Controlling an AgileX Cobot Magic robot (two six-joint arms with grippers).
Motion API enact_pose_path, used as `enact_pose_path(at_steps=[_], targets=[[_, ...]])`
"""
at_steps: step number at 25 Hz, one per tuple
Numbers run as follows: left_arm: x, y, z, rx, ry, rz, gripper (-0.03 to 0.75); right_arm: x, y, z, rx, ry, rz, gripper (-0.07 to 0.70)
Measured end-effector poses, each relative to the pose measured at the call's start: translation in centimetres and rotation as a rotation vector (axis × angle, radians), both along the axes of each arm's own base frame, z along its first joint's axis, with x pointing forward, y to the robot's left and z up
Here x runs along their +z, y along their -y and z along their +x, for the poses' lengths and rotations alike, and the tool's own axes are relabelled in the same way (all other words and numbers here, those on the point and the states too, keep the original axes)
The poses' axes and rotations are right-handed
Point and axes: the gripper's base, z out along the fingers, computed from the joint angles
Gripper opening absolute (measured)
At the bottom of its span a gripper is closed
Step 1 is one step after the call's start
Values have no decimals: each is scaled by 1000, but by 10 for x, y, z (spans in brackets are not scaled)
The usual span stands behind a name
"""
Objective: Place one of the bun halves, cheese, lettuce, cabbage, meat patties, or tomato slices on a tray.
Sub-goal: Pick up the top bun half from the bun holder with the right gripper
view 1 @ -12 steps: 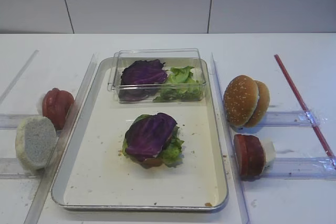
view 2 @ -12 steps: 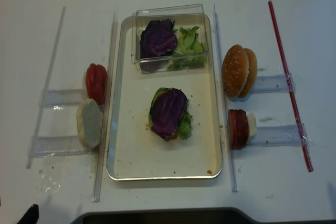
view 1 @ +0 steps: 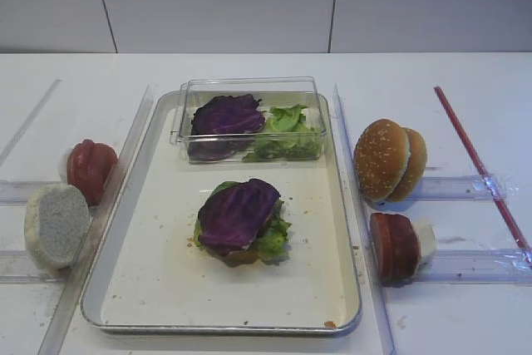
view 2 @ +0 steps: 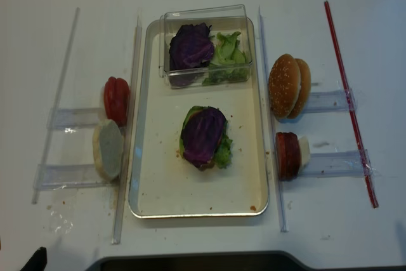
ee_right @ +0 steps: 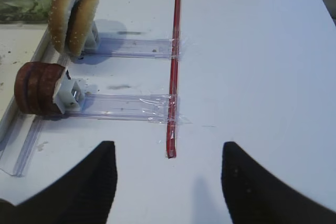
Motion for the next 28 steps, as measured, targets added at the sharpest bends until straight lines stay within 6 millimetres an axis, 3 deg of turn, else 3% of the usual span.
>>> enact_pose_path(at_steps=[19,28], targets=[[0,0,0,0,0,0,450,0,-1,0,2,0,7,454],[0,0,0,0,0,0,440,30,-4,-4,29,46,45,454]])
